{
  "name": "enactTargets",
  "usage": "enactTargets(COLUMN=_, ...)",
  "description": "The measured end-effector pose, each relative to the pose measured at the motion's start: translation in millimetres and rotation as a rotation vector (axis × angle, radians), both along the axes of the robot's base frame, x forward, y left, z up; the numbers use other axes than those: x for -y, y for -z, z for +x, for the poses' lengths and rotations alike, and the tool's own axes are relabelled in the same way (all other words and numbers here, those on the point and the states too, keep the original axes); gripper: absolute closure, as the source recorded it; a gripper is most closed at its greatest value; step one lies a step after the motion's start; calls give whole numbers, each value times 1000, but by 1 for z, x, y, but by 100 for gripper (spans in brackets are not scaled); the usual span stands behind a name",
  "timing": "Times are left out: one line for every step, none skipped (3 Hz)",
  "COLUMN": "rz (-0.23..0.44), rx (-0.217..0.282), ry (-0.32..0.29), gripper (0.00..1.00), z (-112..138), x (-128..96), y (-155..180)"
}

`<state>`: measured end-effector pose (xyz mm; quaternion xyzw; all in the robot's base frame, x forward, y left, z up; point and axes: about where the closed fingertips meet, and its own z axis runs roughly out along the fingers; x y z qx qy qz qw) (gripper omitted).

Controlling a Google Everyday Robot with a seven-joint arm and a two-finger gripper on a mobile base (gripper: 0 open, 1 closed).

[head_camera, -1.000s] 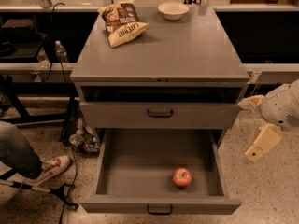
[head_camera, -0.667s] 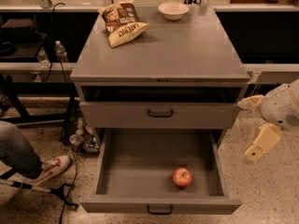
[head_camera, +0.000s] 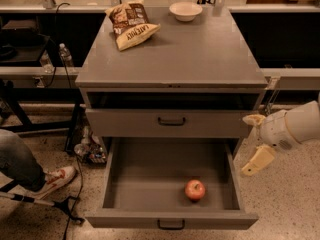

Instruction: Pick apple from middle drawer and place on counter

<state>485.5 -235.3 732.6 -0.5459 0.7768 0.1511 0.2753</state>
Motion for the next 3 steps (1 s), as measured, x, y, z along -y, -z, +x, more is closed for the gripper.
enactTargets(rz=35, rx=55, ry=10, gripper=0, z=23, x=-10, y=58)
enactTargets(rz=35, rx=55, ry=10, gripper=0, z=23, x=-10, y=58)
enactTargets(rz=47, rx=30, ry=41, gripper=0, z=16, x=-10, y=92)
